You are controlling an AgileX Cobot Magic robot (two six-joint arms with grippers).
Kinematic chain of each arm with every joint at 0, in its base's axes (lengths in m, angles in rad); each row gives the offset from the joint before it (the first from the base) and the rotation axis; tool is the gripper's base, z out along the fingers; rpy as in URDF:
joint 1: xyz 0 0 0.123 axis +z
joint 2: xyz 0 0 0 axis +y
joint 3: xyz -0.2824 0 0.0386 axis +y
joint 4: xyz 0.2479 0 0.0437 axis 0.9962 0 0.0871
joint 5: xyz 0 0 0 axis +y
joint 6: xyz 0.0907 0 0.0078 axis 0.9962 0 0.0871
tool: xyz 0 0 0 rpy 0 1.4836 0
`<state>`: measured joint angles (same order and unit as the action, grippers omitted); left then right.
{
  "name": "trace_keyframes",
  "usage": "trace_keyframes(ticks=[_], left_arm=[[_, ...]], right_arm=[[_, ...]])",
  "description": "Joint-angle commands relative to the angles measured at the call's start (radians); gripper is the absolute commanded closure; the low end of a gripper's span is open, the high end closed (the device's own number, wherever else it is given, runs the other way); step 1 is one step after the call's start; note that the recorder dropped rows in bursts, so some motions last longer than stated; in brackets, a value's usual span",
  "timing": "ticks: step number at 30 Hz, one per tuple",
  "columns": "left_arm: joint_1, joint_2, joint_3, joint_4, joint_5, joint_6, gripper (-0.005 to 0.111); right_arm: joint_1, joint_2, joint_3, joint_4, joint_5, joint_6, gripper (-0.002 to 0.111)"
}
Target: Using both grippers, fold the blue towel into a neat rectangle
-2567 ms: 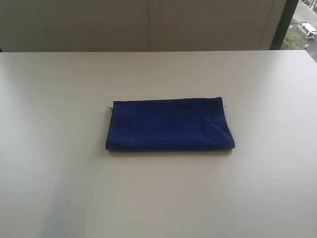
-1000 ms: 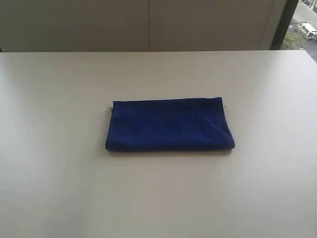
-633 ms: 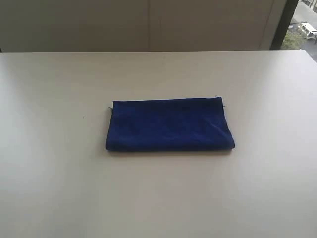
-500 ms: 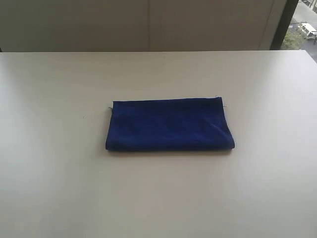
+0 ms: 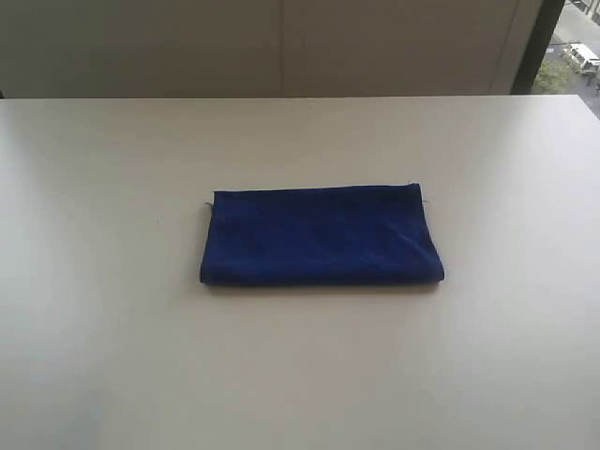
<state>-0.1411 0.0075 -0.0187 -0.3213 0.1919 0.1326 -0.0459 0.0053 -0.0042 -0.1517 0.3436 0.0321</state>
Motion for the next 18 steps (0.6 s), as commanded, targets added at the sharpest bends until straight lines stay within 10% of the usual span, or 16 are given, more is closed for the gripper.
trace_keyframes(ticks=[1,18], left_arm=[[-0.006,-0.008,0.019,-0.003,0.031,-0.001,0.107],[-0.006,-0.008,0.019,0.256,0.033,-0.001,0.107]], right_arm=[[0.005,-0.005,0.004,0.004,-0.009,-0.01,0.108],[0.005,-0.005,0.004,0.004,-0.009,-0.01,0.108]])
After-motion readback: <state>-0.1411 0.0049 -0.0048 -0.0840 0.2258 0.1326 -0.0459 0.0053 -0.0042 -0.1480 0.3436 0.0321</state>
